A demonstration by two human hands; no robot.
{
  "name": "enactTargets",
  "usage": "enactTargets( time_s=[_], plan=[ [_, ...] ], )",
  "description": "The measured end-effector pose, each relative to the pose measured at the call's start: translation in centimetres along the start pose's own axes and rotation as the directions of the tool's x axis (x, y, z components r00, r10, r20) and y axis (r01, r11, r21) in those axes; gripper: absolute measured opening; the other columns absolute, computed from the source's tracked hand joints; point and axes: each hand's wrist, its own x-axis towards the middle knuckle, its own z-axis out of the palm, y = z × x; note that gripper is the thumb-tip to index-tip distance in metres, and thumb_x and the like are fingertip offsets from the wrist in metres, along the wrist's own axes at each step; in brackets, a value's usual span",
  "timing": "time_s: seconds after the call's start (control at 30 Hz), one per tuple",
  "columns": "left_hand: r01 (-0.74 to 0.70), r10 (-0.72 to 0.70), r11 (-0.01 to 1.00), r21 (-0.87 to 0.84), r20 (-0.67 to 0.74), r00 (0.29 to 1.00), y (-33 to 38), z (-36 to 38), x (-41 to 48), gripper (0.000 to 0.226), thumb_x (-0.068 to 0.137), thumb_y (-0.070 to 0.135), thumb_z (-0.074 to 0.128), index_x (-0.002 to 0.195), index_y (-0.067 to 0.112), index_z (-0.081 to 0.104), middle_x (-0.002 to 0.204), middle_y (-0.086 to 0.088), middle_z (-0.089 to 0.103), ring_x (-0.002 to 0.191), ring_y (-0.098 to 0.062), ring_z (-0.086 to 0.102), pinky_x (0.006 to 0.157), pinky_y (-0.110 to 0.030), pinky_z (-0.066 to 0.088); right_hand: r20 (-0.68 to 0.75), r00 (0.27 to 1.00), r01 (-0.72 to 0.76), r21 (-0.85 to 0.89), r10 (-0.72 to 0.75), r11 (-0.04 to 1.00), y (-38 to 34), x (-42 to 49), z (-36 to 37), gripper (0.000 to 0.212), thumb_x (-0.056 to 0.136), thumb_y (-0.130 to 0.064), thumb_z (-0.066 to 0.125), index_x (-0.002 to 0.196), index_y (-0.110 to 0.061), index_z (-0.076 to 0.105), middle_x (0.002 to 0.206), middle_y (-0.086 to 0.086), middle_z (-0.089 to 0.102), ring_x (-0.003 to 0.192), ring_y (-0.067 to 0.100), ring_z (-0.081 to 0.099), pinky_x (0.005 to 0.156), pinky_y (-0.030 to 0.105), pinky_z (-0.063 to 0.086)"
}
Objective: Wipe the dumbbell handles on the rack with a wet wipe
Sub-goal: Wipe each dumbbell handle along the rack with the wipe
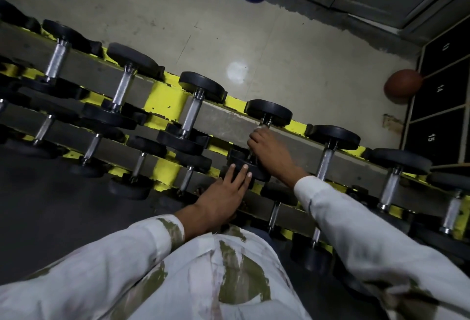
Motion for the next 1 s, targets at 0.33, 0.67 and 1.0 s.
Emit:
enactTargets(
  time_s=[0.33, 0.67, 1.0],
  plan=[
    [0.013, -0.014, 1.000, -0.013, -0.006, 1.000, 0.0, 0.2, 0.0, 0.096, 0.099, 0.029, 0.058, 0.161, 0.002, -0.010, 0.169, -0.023, -0.013, 0.155, -0.048, 0.002, 0.106, -0.049, 0.046, 0.635, 0.768, 0.126, -0.014, -0.089, 0.992, -2.3, 5.2, -6.6, 0.032, 0.103, -0.026, 0.048, 0.126, -0.012, 0.065, 0.128, 0.011, 0.066, 0.116, 0.032, 0.063, 0.096, 0.038, 0.048],
    [0.029, -0.030, 0.999, -0.024, -0.036, 0.999, 0.5, 0.6, -0.1, 0.082, 0.103, 0.019, 0.047, 0.161, 0.001, -0.009, 0.169, -0.024, -0.012, 0.154, -0.049, 0.003, 0.106, -0.050, 0.047, 0.211, 0.948, 0.228, 0.067, -0.237, 0.971, -1.3, 0.3, -5.1, 0.023, 0.095, -0.020, 0.062, 0.114, -0.011, 0.070, 0.111, 0.006, 0.065, 0.103, 0.023, 0.056, 0.080, 0.035, 0.050],
    [0.033, -0.033, 0.999, -0.013, -0.013, 0.999, 0.6, 0.1, -0.1, 0.079, 0.106, 0.021, 0.043, 0.161, 0.002, -0.010, 0.168, -0.023, -0.016, 0.155, -0.049, 0.002, 0.107, -0.049, 0.048, 0.160, 0.951, 0.258, 0.069, -0.266, 0.964, -0.1, -0.7, -3.5, 0.027, 0.091, -0.019, 0.064, 0.117, -0.012, 0.070, 0.117, 0.006, 0.064, 0.111, 0.025, 0.058, 0.085, 0.040, 0.056]
  ],
)
